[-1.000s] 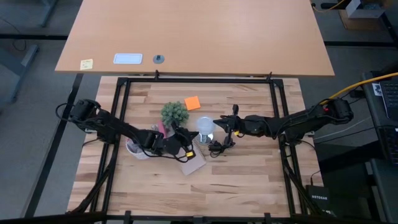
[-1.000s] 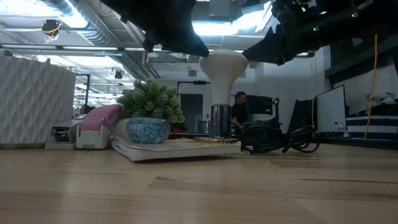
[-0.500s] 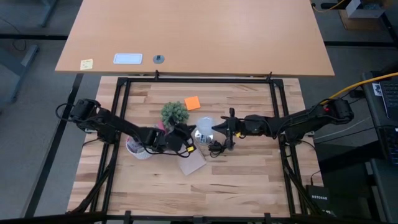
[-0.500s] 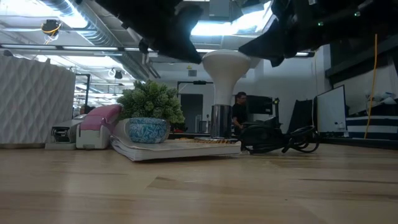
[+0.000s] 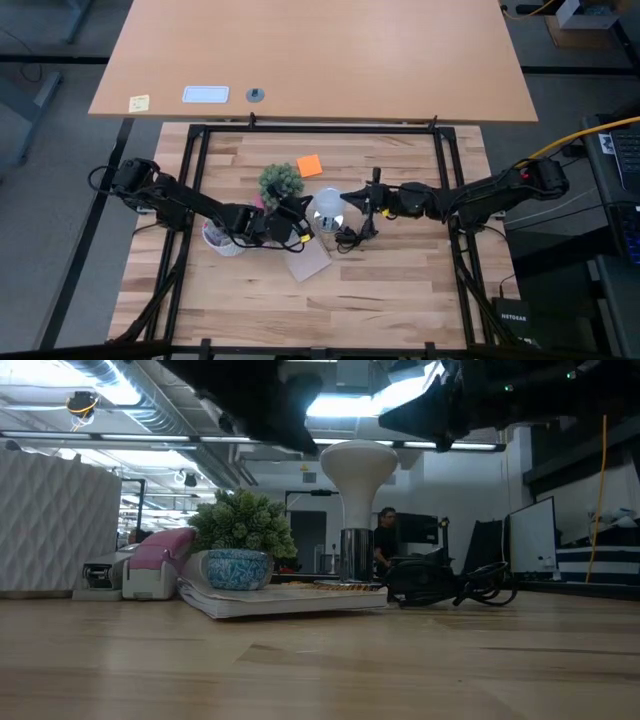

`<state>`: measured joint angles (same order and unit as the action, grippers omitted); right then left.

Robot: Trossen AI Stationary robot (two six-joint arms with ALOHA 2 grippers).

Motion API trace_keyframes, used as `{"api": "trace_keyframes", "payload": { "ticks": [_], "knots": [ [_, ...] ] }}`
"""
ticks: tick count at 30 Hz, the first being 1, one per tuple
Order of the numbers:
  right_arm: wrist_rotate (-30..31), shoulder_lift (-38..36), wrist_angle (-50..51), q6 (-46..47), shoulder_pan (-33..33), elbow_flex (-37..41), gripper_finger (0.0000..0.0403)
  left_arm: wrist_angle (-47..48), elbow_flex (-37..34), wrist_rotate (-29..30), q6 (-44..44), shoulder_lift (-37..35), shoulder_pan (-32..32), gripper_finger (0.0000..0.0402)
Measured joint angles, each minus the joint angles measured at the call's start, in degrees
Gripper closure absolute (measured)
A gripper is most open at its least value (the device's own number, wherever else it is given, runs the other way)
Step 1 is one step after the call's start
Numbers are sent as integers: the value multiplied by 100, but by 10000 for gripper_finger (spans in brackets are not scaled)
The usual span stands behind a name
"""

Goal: Screw lightbulb
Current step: Insert the lightbulb into the silver lamp socket

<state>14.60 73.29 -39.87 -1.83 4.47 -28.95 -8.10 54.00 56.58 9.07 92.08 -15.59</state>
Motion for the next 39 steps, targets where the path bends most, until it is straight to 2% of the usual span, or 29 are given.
{"api": "trace_keyframes", "payload": {
  "ticks": [5, 11, 13, 21, 26, 39],
  "knots": [
    [296, -198, 209, -225, 0, 0, 391, -108, 0, -103, 7, -207, -325, 401],
    [587, -264, 722, -302, 0, -2, 391, -539, 2, -1064, 146, -173, -547, 402],
    [584, -260, 843, -299, 0, -2, 391, -569, 2, -1216, 231, -91, -535, 401],
    [535, -257, 932, -247, 0, -2, 391, -627, 4, -1281, 344, 187, -297, 401],
    [252, -257, 1077, 18, 0, -2, 391, -631, 4, -1279, 294, 189, -198, 401],
    [51, -220, 1281, 410, 0, -7, 391, -577, 3, -1229, 223, 189, -129, 401]
  ]
}}
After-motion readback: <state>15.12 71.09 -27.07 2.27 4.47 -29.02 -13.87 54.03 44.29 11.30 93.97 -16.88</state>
